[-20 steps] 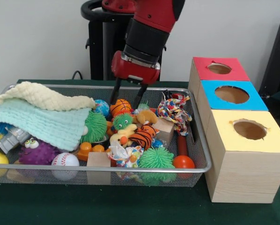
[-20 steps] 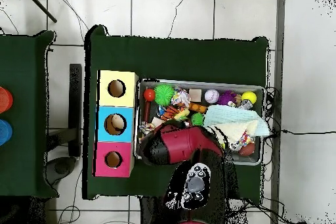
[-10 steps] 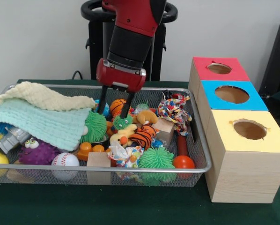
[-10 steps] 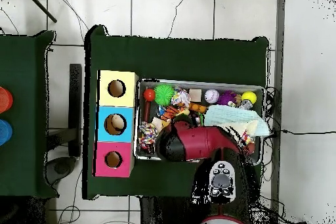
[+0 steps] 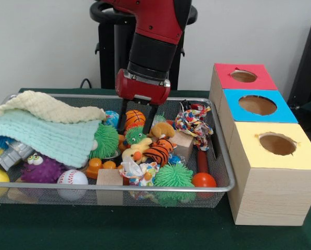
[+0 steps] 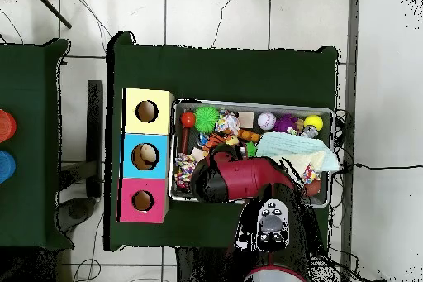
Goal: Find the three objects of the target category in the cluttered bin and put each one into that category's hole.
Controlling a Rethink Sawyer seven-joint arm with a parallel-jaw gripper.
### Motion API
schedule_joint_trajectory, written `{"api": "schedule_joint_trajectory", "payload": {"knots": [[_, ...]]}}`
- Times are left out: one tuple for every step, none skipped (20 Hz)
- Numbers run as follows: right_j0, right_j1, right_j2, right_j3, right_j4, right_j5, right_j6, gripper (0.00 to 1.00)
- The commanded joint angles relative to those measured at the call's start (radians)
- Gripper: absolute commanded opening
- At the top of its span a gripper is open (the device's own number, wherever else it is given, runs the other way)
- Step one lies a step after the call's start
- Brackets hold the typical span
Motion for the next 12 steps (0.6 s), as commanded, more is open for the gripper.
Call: {"api": "schedule_joint_trajectory", "payload": {"knots": [[0.027, 0.019, -0.004, 0.023, 0.075, 0.121, 0.171, 1.00], [0.030, 0.015, -0.005, 0.033, 0.088, 0.133, 0.177, 1.00], [0.035, 0.013, -0.008, 0.038, 0.094, 0.134, 0.179, 1.00], [0.047, 0.003, -0.016, 0.046, 0.103, 0.142, 0.185, 1.00], [0.052, -0.002, -0.020, 0.051, 0.109, 0.144, 0.185, 1.00], [0.061, -0.007, -0.027, 0.056, 0.115, 0.147, 0.188, 1.00], [0.063, -0.009, -0.032, 0.054, 0.118, 0.144, 0.187, 1.00], [0.066, -0.011, -0.037, 0.053, 0.122, 0.142, 0.186, 1.00], [0.065, -0.011, -0.038, 0.054, 0.125, 0.141, 0.183, 1.00], [0.062, -0.009, -0.036, 0.055, 0.128, 0.137, 0.179, 1.00], [0.059, -0.006, -0.034, 0.056, 0.132, 0.132, 0.175, 1.00], [0.057, -0.005, -0.031, 0.052, 0.131, 0.131, 0.166, 1.00]]}}
